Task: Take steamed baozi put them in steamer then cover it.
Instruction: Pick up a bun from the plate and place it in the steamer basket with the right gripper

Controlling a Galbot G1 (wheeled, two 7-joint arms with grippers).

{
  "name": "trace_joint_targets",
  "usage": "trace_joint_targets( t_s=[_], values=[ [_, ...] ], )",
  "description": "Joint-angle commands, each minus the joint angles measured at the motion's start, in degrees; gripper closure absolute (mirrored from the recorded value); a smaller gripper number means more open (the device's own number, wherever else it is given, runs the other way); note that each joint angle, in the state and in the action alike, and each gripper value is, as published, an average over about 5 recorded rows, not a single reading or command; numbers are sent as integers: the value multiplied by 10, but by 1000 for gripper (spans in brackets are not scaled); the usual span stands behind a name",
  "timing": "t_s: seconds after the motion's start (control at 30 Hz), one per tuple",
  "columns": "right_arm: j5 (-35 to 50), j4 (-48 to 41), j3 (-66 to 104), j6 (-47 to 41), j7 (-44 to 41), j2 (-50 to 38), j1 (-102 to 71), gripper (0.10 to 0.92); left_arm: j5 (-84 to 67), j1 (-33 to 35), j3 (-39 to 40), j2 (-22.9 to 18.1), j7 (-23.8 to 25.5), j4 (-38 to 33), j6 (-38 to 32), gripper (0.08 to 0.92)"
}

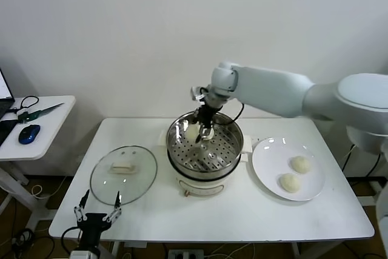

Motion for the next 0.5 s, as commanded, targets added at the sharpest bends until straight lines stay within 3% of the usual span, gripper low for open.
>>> trace_joint_targets(
  t_s=[0.03, 0.23, 0.5],
  values=[
    [0, -5, -8, -4, 8, 30, -29, 313, 1, -3, 0, 0, 1, 3, 1, 177],
    [-2, -5, -8, -3, 9, 28, -33, 311, 7, -5, 0, -2, 3, 1, 1, 177],
    [-12, 1, -3, -8, 19, 17, -26, 208, 9, -5, 1, -3, 2, 2, 2, 177]
  ],
)
